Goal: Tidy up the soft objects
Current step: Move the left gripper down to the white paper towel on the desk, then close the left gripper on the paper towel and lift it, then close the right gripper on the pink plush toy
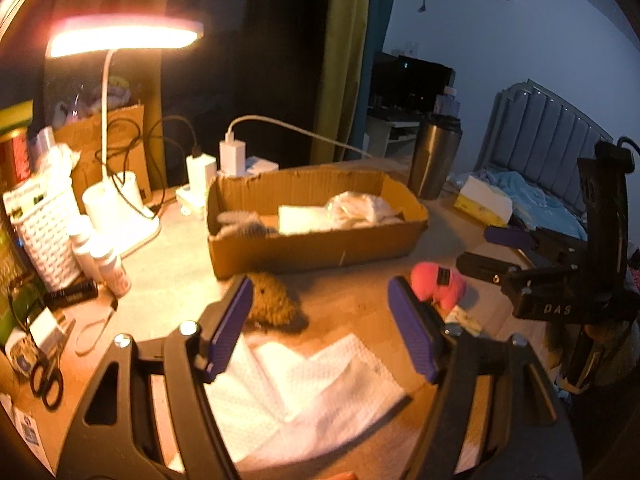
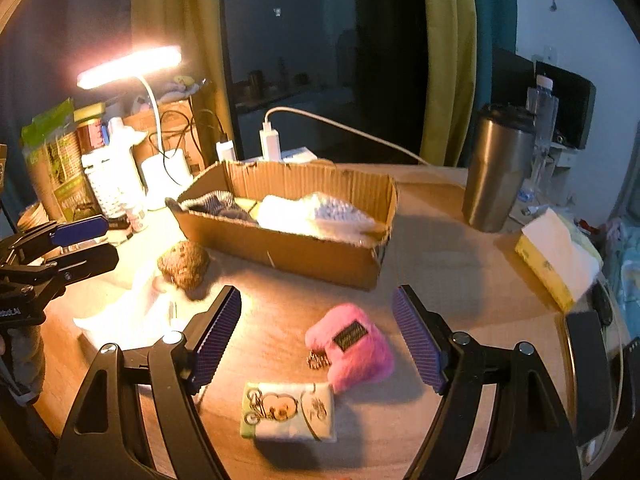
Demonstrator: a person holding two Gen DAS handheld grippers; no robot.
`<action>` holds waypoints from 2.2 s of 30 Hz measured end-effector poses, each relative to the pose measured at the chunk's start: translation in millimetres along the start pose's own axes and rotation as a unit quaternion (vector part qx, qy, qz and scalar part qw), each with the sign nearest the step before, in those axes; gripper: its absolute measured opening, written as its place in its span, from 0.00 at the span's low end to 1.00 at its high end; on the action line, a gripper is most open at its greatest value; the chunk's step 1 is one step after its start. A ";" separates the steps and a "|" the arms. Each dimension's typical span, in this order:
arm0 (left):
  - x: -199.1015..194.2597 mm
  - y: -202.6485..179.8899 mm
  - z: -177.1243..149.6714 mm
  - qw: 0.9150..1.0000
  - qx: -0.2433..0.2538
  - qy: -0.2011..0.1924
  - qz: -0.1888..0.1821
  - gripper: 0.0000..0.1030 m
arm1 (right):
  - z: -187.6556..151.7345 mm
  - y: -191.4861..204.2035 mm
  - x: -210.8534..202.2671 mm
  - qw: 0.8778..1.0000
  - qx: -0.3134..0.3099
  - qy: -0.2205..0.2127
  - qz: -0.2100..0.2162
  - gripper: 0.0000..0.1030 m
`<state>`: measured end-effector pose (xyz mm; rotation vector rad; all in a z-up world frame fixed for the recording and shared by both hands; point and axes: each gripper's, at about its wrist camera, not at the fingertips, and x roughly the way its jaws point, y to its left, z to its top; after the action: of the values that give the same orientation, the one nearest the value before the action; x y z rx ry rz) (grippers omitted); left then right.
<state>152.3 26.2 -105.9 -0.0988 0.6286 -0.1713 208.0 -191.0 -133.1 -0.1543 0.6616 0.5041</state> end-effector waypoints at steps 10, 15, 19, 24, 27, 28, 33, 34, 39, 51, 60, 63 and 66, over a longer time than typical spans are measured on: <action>14.5 2.4 -35.1 0.999 -0.020 0.045 0.009 0.69 | -24.4 -8.5 17.9 0.999 0.008 0.033 0.008 0.79; 29.7 2.2 -51.6 0.996 -0.029 0.080 0.015 0.70 | -29.6 -14.9 28.1 0.999 0.016 0.043 0.010 0.79; 42.1 1.6 -58.6 0.993 -0.032 0.106 0.024 0.70 | -31.0 -18.0 34.7 0.999 0.020 0.048 0.013 0.79; 55.1 -0.1 -65.5 0.990 -0.028 0.133 0.045 0.70 | -32.4 -18.5 44.8 0.998 0.019 0.058 0.018 0.79; 57.9 -6.5 -65.6 0.989 -0.011 0.138 0.056 0.74 | -33.3 -19.0 50.5 0.998 0.019 0.063 0.019 0.79; 59.6 -10.0 -66.2 0.988 -0.001 0.142 0.061 0.74 | -33.4 -19.1 51.9 0.998 0.018 0.065 0.018 0.79; 60.8 -13.5 -66.9 0.987 0.011 0.145 0.070 0.74 | -33.5 -20.5 57.2 0.997 0.022 0.071 0.019 0.79; 60.0 -11.7 -66.7 0.987 0.007 0.144 0.066 0.74 | -33.4 -20.7 57.3 0.997 0.023 0.071 0.019 0.79; 55.4 -5.2 -65.8 0.990 -0.008 0.133 0.055 0.44 | -33.4 -19.8 58.5 0.997 0.021 0.074 0.019 0.79; 37.2 -3.8 -72.4 0.993 -0.019 0.115 0.012 0.16 | -34.9 -13.6 64.4 0.996 0.019 0.090 0.016 0.70; 14.1 3.7 -63.9 0.996 -0.028 0.079 0.008 0.16 | -36.8 -8.3 63.8 0.995 0.010 0.096 0.013 0.44; 2.6 6.5 -55.7 0.998 -0.026 0.058 0.007 0.16 | -34.1 -7.1 56.9 0.996 0.009 0.086 0.016 0.44; -7.1 9.6 -47.7 0.999 -0.023 0.040 0.011 0.16 | -29.8 -6.2 49.0 0.997 0.006 0.076 0.019 0.44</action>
<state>119.6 35.1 -141.6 -0.1297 0.7129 -0.1406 227.7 -185.6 -187.0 -0.1699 0.8167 0.5275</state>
